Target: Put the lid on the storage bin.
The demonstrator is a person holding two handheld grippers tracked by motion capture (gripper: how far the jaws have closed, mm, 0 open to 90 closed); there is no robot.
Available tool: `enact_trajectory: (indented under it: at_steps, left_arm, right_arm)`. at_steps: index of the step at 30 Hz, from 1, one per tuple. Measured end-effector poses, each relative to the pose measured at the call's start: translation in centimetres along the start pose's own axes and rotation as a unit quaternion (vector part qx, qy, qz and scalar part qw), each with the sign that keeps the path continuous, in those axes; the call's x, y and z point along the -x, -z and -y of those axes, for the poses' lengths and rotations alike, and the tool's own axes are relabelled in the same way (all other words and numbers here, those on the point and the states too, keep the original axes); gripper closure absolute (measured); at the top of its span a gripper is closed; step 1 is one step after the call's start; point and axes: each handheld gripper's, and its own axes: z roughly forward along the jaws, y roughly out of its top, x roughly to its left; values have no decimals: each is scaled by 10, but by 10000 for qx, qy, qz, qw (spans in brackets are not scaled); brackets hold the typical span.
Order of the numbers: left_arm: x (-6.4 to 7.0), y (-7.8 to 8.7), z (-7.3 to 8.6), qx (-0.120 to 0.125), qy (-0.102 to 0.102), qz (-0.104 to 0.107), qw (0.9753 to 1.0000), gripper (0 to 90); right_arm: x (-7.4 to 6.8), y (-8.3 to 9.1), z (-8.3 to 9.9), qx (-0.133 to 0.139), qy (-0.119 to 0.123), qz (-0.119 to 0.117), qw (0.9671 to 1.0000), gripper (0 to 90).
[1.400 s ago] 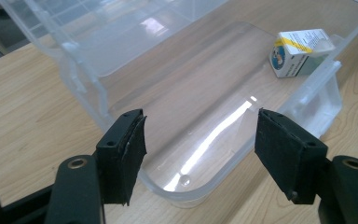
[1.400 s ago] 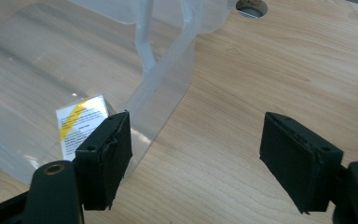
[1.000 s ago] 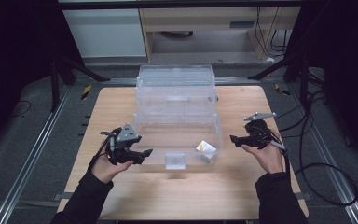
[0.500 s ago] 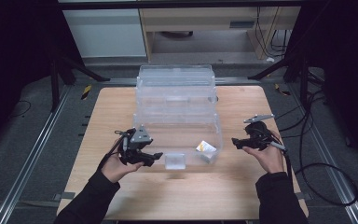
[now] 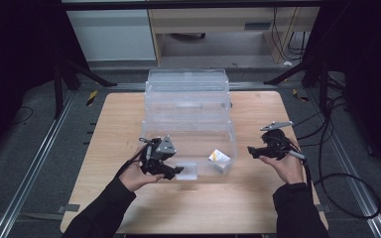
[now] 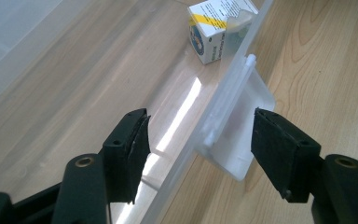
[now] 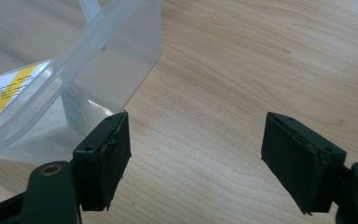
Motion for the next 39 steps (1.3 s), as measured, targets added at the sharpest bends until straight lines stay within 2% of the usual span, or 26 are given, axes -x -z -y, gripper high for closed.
enact_trajectory:
  at_steps: [7, 20, 24, 30, 33, 39]
  left_arm:
    - [0, -12, -3, -238, -57, 176, 9995, 413]
    - [2, -28, -5, -388, -149, 425, 9982, 465]
    - [1, -30, -6, -399, -162, 447, 9981, 494]
    - [1, -31, -7, -538, -317, 390, 9973, 559]
    - [0, -32, -8, -584, -342, 343, 9971, 585]
    - [-2, -32, -9, -587, -369, 442, 9966, 603]
  right_arm:
    - [0, -1, 0, -15, 39, -34, 10000, 245]
    - [0, -2, 0, -22, 58, -92, 9999, 254]
    - [0, -3, 0, -18, 44, -99, 9999, 257]
    - [-1, -1, -2, -9, 36, -134, 9999, 260]
    - [-4, -1, -4, 31, 131, -128, 9998, 260]
    - [-7, 1, -9, 71, 213, -201, 9995, 270]
